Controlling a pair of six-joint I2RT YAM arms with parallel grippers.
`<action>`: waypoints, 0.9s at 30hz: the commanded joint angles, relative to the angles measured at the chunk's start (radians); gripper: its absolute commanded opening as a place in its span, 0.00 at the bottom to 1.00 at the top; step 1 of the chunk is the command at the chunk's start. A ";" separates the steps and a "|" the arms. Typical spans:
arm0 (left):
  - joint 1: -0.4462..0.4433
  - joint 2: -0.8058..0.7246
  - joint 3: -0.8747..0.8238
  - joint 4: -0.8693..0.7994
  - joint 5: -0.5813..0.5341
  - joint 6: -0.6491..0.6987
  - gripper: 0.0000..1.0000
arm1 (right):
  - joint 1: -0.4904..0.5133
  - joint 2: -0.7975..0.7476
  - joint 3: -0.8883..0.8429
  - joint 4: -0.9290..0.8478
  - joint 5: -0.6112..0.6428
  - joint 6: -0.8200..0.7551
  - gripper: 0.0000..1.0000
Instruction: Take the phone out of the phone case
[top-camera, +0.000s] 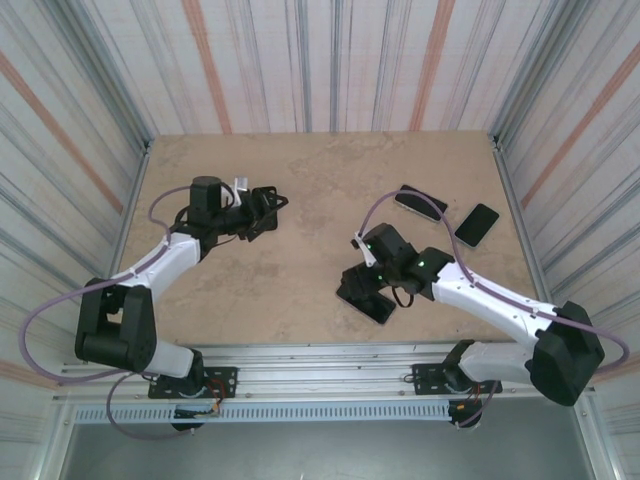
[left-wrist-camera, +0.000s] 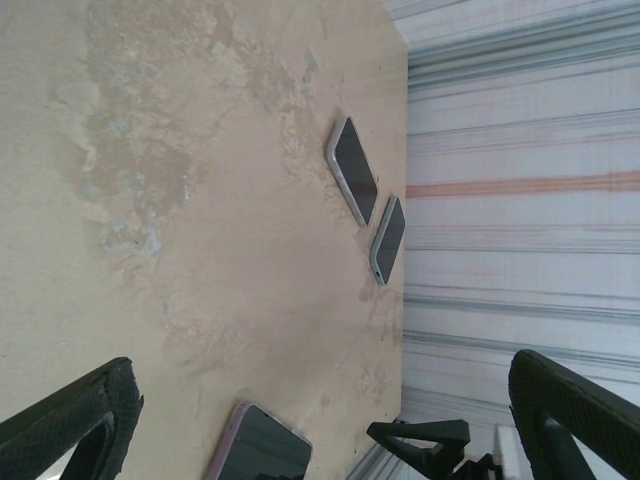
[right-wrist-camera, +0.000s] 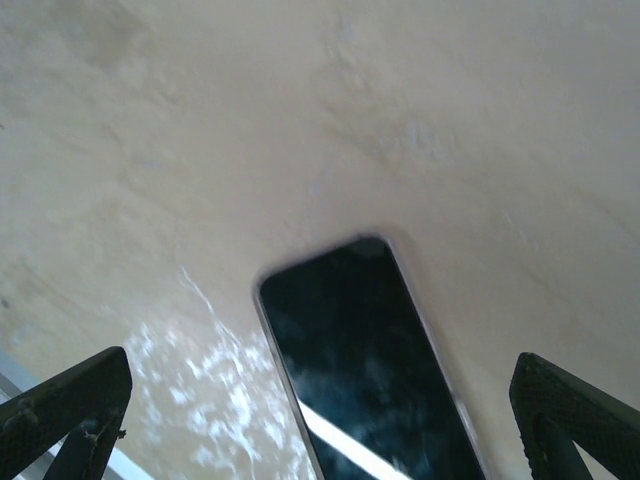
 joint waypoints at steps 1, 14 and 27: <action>-0.022 0.013 0.000 0.070 -0.015 -0.042 0.98 | -0.018 -0.019 -0.033 -0.117 0.013 0.035 0.99; -0.083 -0.002 0.007 0.063 -0.060 -0.061 0.97 | -0.077 0.140 -0.031 0.035 -0.111 -0.019 1.00; -0.119 -0.028 -0.009 0.073 -0.092 -0.067 0.97 | -0.057 0.318 -0.005 0.094 -0.128 -0.017 0.98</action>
